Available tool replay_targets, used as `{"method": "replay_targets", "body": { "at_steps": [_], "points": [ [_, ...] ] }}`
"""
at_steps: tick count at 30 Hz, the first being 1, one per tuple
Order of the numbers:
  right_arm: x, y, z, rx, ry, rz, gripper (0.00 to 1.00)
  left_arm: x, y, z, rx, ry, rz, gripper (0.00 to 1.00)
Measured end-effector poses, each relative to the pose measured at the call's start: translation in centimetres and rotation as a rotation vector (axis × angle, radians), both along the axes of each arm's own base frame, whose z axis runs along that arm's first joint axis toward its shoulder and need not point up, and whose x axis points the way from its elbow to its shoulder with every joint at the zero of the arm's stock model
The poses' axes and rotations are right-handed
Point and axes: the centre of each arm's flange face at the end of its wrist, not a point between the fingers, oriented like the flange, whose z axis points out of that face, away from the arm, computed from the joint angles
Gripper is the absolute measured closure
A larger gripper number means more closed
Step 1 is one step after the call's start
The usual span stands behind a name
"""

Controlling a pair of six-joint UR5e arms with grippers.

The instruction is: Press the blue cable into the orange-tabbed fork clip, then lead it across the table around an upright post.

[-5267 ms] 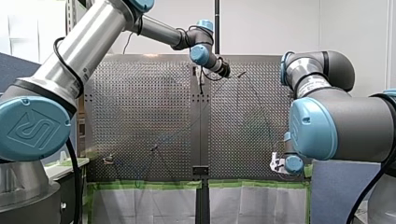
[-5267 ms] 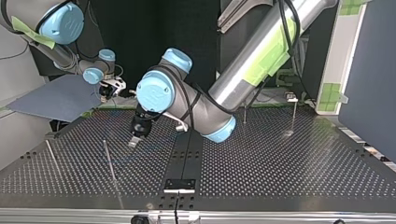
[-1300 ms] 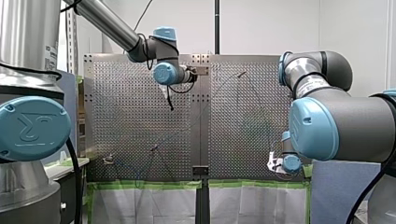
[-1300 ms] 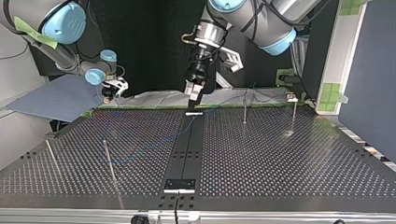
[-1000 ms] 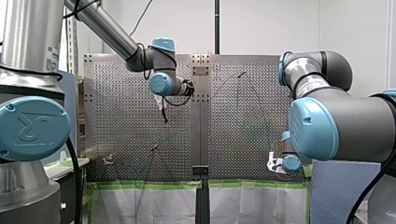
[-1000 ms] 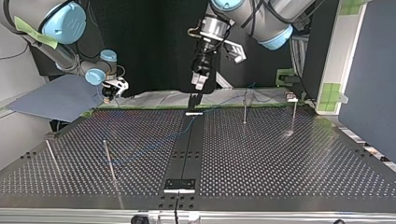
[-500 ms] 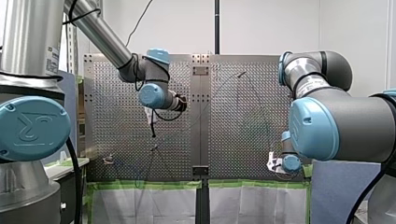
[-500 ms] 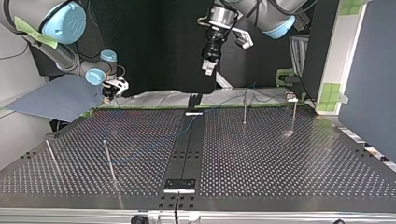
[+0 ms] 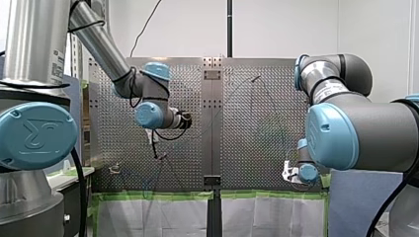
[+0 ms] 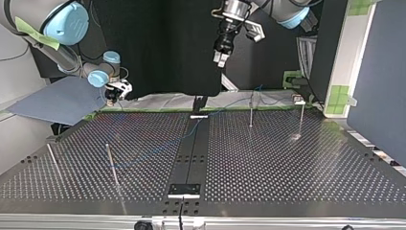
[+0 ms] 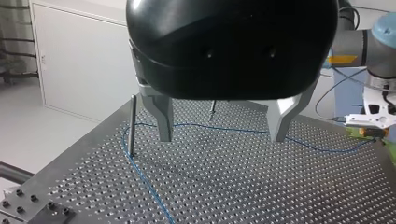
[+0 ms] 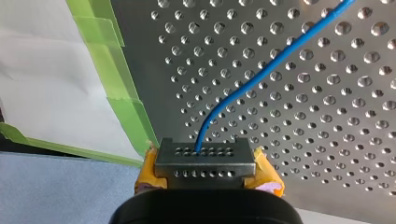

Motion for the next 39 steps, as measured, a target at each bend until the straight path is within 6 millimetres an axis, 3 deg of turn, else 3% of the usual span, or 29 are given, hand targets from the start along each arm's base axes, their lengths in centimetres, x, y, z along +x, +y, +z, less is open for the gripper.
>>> {"method": "replay_targets", "body": {
  "at_steps": [10, 16, 27, 39],
  "points": [
    [0.1, 0.0, 0.0, 0.000, 0.000, 0.001, 1.00, -1.9, 1.8, -2.4, 0.008, 0.000, 0.011, 0.02],
    [0.1, 0.0, 0.0, 0.000, -0.002, 0.007, 1.00, -3.1, 3.1, -5.1, 0.030, 0.030, 0.022, 0.02],
    [0.1, 0.0, 0.0, -0.001, -0.004, 0.009, 1.00, -1.0, 1.9, -7.2, 0.048, -0.012, 0.023, 0.02],
    [0.2, -0.1, 0.1, -0.002, -0.003, 0.010, 1.00, -1.0, 2.1, -5.8, 0.066, -0.017, 0.035, 0.02]
  ]
}}
